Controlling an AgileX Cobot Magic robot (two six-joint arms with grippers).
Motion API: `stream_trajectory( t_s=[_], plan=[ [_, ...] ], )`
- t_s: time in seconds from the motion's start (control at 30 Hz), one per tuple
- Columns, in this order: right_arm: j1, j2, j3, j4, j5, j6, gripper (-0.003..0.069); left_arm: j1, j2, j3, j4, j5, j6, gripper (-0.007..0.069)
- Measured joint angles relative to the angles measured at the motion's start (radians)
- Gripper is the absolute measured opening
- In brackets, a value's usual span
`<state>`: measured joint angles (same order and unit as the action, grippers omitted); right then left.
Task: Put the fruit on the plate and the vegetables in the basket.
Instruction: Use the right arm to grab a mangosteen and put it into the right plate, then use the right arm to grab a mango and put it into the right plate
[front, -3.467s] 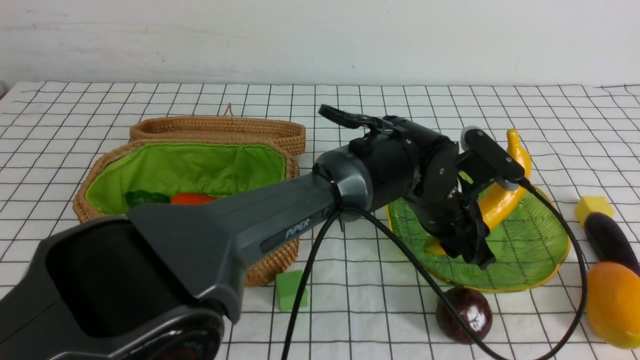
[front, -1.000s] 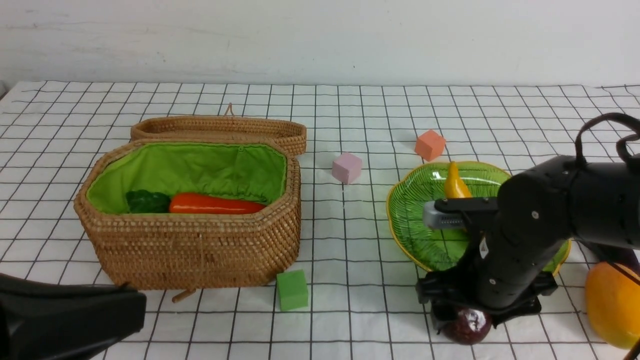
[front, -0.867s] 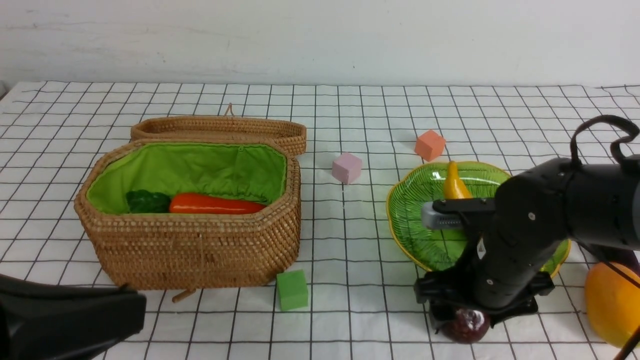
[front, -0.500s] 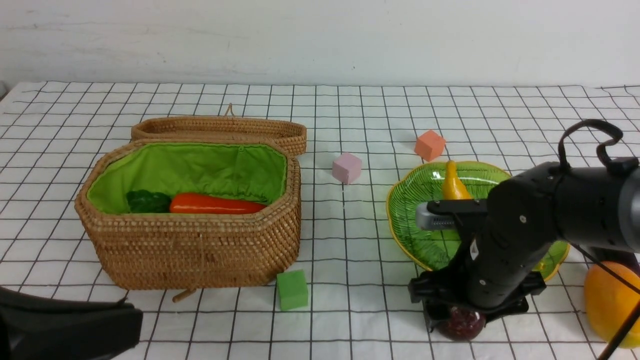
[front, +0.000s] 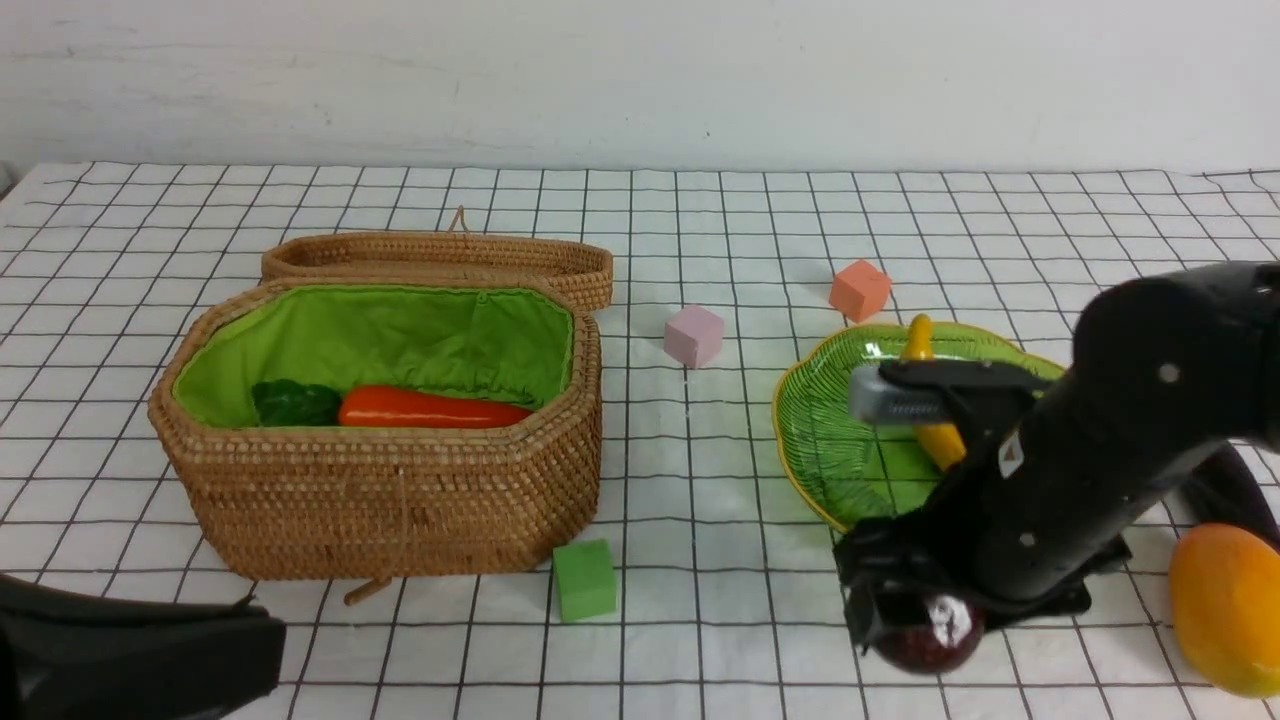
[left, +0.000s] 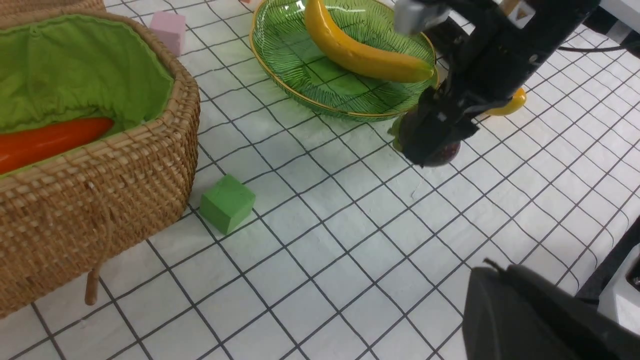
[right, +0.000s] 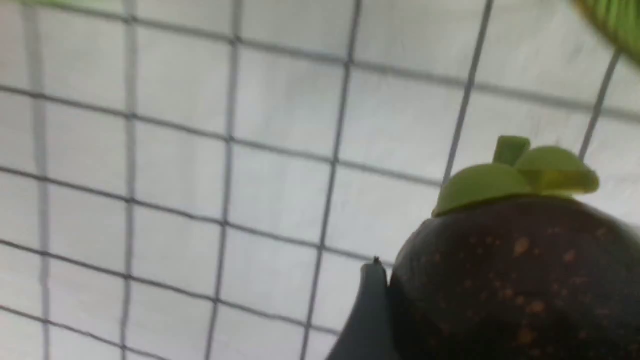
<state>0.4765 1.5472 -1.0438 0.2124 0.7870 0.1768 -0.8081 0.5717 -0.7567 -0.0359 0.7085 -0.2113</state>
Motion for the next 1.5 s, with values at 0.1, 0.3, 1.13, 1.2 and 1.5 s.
stream_trajectory(
  t_s=[0.1, 0.3, 1.13, 1.2, 1.5],
  plan=[
    [-0.039, -0.005, -0.001, -0.037, -0.134, -0.005, 0.0590, 0.000, 0.000, 0.000, 0.000, -0.015, 0.000, -0.0013],
    [-0.138, 0.117, -0.001, -0.094, -0.428, -0.007, 0.0589, 0.000, 0.000, 0.000, 0.005, -0.045, 0.001, -0.0013],
    [-0.186, -0.224, 0.003, -0.295, 0.021, 0.115, 0.0350, 0.000, 0.000, 0.000, 0.008, -0.121, 0.035, -0.0011],
    [-0.258, -0.271, 0.036, -0.357, 0.152, 0.198, 0.0253, 0.000, 0.000, 0.000, 0.006, -0.158, 0.073, -0.0010],
    [-0.512, -0.212, 0.217, -0.251, 0.079, 0.250, 0.0388, 0.000, 0.000, 0.000, -0.037, -0.206, 0.126, -0.0010]
  ],
)
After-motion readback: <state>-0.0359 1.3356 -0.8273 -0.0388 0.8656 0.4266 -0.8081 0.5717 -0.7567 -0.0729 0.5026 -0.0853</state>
